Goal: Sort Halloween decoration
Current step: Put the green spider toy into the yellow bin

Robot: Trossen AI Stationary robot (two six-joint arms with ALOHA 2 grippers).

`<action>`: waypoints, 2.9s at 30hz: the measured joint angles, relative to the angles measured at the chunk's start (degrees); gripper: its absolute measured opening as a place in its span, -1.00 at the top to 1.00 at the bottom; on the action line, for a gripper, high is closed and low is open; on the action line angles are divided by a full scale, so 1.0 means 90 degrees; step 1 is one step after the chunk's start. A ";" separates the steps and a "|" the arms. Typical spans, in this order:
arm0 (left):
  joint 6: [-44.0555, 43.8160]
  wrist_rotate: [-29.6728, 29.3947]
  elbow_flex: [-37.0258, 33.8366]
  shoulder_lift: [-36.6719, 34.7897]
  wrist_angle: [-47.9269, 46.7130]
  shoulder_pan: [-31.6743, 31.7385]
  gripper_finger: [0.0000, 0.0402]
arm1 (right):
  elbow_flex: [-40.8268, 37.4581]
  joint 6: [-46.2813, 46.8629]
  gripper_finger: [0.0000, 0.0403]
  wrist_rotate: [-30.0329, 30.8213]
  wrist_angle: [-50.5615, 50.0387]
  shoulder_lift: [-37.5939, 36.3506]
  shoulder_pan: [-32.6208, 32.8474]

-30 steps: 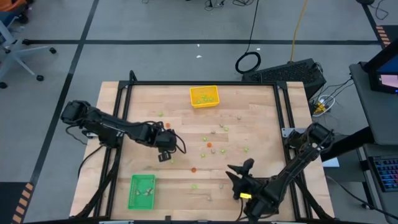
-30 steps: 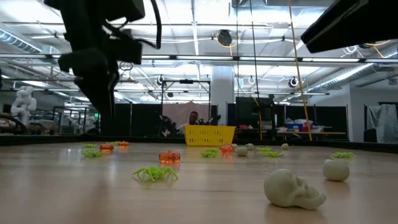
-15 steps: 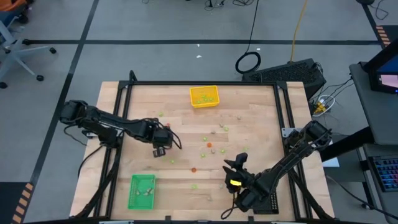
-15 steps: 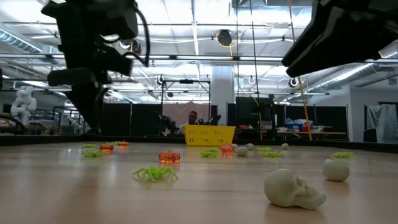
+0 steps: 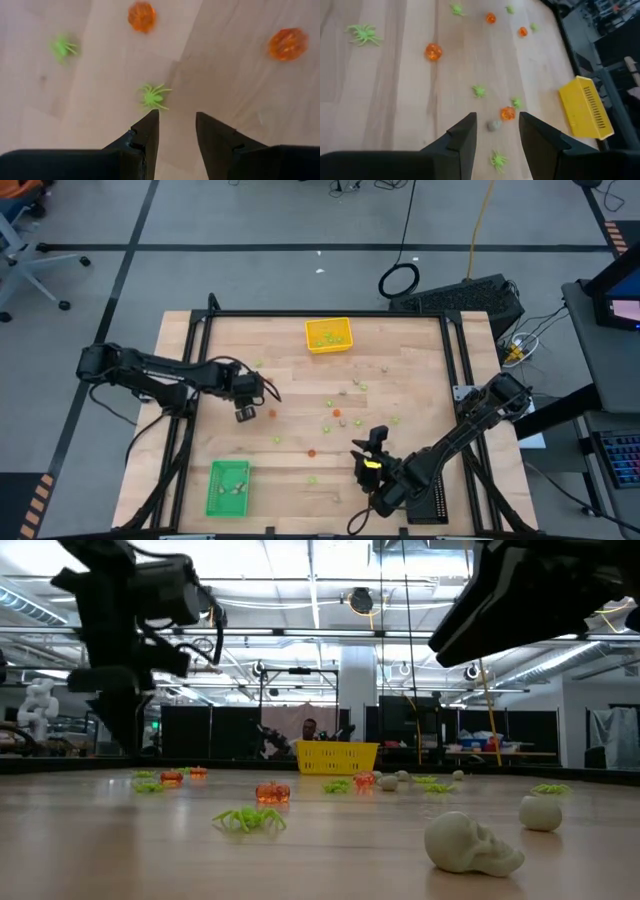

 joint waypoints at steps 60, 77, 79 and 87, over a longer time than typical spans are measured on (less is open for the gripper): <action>-0.0386 0.0255 -0.0782 -0.0102 0.2470 0.0294 1.00 | 0.0000 -0.0148 0.34 -0.0141 0.0239 0.0000 -0.0295; -0.0192 0.0993 -0.0712 -0.0748 0.4224 -0.0042 1.00 | -0.0457 -0.0047 0.34 -0.0127 0.0639 0.0049 -0.0326; 0.0009 0.1204 -0.0712 -0.0761 0.4648 -0.0128 1.00 | -0.0806 -0.0139 0.34 -0.0170 0.1214 0.0049 -0.0360; 0.0578 0.1677 -0.0712 -0.0760 0.5860 -0.0521 1.00 | -0.1734 -0.0705 0.34 -0.1010 0.4456 0.0039 -0.0749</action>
